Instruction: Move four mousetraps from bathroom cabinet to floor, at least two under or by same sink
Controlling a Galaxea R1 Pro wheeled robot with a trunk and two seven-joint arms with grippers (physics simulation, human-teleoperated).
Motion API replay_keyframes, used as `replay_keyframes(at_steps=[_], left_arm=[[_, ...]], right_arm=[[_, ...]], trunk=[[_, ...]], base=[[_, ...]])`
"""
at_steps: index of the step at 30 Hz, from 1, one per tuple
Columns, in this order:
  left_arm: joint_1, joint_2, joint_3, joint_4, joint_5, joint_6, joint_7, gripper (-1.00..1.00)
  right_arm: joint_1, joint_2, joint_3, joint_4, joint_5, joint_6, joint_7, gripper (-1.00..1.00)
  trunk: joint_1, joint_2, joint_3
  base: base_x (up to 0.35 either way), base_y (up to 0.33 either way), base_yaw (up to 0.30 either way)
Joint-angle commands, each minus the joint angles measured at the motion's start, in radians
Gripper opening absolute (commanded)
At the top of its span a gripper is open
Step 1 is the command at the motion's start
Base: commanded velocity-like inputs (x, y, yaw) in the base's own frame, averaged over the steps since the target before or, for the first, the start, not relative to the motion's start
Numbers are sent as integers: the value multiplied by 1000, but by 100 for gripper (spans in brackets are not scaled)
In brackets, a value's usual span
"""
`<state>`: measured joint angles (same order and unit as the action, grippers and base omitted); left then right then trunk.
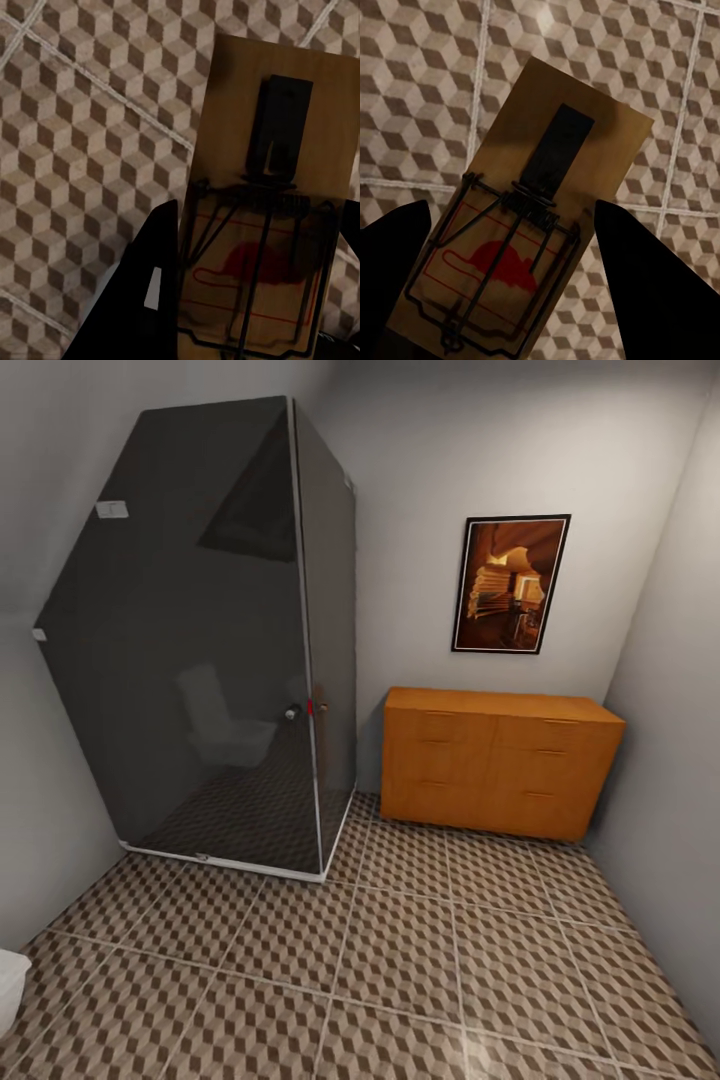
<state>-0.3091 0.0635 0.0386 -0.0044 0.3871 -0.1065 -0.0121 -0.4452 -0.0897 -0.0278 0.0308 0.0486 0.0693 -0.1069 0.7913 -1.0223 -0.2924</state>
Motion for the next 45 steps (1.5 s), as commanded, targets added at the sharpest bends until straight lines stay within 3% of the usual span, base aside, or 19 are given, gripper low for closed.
replay_keyframes(at_steps=[1, 20, 34, 45], left_arm=[[-1, -1, 4, 1, -1, -3, 2, -100], [-1, -9, 3, 0, -4, 2, 1, -100], [-1, -49, 4, -1, -1, 3, 2, -100], [-1, -52, 3, -2, -2, 5, 0, -100]], right_arm=[[-1, 0, -3, 1, 5, 2, -3, -100], [-1, 0, -3, 1, 5, 0, -5, -100], [-1, 1, -3, 1, 5, -1, -5, -100], [-1, 1, -3, 2, 5, 0, -5, -100]], trunk=[[0, -1, -1], [0, -1, -1], [0, -1, -1], [0, -1, -1]], base=[[-27, 0, 30], [-4, 0, 237], [0, 0, 277], [160, 0, 277]])
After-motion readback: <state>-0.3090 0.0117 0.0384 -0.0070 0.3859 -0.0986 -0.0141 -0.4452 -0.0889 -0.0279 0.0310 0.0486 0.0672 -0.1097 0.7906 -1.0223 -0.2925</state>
